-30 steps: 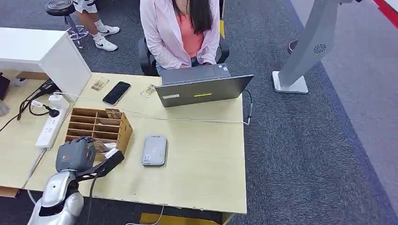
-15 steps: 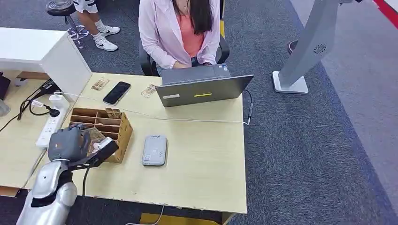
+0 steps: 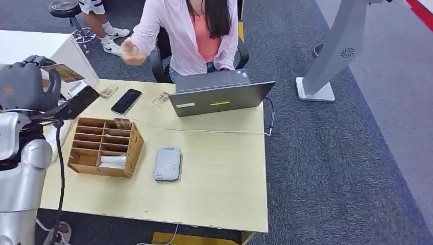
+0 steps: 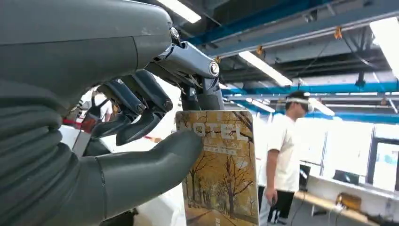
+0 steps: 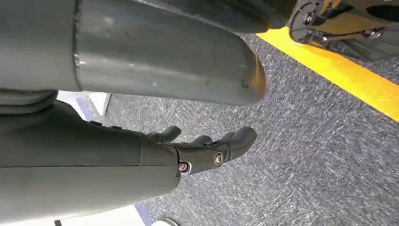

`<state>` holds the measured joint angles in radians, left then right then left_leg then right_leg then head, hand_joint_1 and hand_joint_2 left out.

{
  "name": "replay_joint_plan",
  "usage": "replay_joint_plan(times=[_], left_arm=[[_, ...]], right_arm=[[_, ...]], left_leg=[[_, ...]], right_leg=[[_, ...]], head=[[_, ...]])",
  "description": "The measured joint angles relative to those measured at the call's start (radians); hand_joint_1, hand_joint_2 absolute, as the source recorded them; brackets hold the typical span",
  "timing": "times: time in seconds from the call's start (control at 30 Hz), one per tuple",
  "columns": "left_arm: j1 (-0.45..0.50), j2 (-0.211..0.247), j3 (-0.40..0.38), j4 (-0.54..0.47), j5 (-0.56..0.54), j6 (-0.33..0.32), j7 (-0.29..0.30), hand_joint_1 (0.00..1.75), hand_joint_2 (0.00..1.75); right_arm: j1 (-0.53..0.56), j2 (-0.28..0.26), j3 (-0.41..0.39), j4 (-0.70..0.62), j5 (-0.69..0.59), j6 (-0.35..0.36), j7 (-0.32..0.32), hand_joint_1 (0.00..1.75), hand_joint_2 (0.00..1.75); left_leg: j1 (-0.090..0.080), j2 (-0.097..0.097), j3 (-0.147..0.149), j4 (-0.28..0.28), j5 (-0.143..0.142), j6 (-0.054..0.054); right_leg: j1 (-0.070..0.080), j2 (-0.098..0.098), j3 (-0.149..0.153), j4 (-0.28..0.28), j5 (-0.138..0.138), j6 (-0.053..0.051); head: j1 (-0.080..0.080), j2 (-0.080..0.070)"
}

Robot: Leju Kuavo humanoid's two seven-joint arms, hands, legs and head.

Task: Pass the card to the sensor for recognition and then transmit it.

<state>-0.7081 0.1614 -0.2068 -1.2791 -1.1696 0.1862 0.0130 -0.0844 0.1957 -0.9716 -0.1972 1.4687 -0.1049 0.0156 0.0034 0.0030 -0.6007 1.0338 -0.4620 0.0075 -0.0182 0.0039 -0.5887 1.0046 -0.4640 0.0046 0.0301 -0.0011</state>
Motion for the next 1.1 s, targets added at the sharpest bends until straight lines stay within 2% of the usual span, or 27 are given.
replay_joint_plan(times=[0.23,0.33,0.43,0.6,0.87,0.9,0.93,1.1], left_arm=[[-0.017,0.0,-0.001,0.0,-0.001,0.019,0.0,1.75,1.75],[-0.045,0.0,-0.001,0.013,-0.027,0.081,-0.001,1.75,1.75],[-0.113,-0.001,-0.001,0.078,-0.08,0.135,0.0,1.75,1.75],[-0.232,-0.005,-0.002,0.242,-0.127,0.167,-0.006,1.75,1.75],[-0.275,-0.016,-0.005,0.34,-0.138,0.172,-0.014,1.75,1.75],[-0.277,-0.016,-0.006,0.346,-0.138,0.168,-0.014,1.38,1.75],[-0.28,-0.016,-0.01,0.355,-0.14,0.159,-0.013,0.0,1.75],[-0.284,-0.021,-0.016,0.382,-0.139,0.127,0.007,0.0,1.75]], right_arm=[[-0.001,0.001,0.009,0.0,0.002,0.006,0.0,0.0,0.0],[-0.001,0.003,0.015,0.0,0.016,0.013,0.003,0.0,0.0],[-0.002,0.005,0.024,0.0,0.032,0.019,0.011,0.0,0.0],[-0.003,0.006,0.04,0.0,0.039,0.029,0.017,0.0,0.0],[-0.003,0.009,0.042,0.0,0.04,0.032,0.023,0.0,0.0],[-0.003,0.009,0.042,0.0,0.04,0.032,0.024,0.0,0.0],[-0.003,0.009,0.042,0.0,0.039,0.032,0.026,0.0,0.0],[-0.003,0.009,0.042,0.0,0.035,0.031,0.026,0.0,0.0]], left_leg=[[0.0,0.0,0.0,0.0,0.0,0.0],[0.0,0.0,0.0,0.0,0.0,0.0],[0.0,0.0,0.0,0.0,0.0,0.0],[0.0,0.0,0.0,0.0,0.0,0.0],[0.0,0.0,0.0,0.0,0.0,0.0],[0.0,0.0,0.0,0.0,0.0,0.0],[0.0,0.0,0.0,0.0,0.0,0.0],[0.0,0.0,0.0,0.0,0.0,0.0]], right_leg=[[0.0,0.0,0.0,0.0,0.0,0.0],[0.0,0.0,-0.001,0.0,0.0,0.0],[0.0,0.0,0.0,0.0,0.0,0.0],[0.0,0.0,0.0,0.0,0.001,0.0],[0.0,0.001,-0.001,0.0,0.0,0.0],[0.0,0.0,-0.001,0.0,0.0,0.0],[0.0,0.0,-0.001,0.0,0.0,0.0],[0.0,0.001,-0.001,0.0,0.0,0.0]], head=[[0.0,0.0],[0.0,0.0],[0.0,0.0],[0.0,0.0],[0.0,0.0],[0.0,0.0],[0.0,0.0],[0.0,0.0]])
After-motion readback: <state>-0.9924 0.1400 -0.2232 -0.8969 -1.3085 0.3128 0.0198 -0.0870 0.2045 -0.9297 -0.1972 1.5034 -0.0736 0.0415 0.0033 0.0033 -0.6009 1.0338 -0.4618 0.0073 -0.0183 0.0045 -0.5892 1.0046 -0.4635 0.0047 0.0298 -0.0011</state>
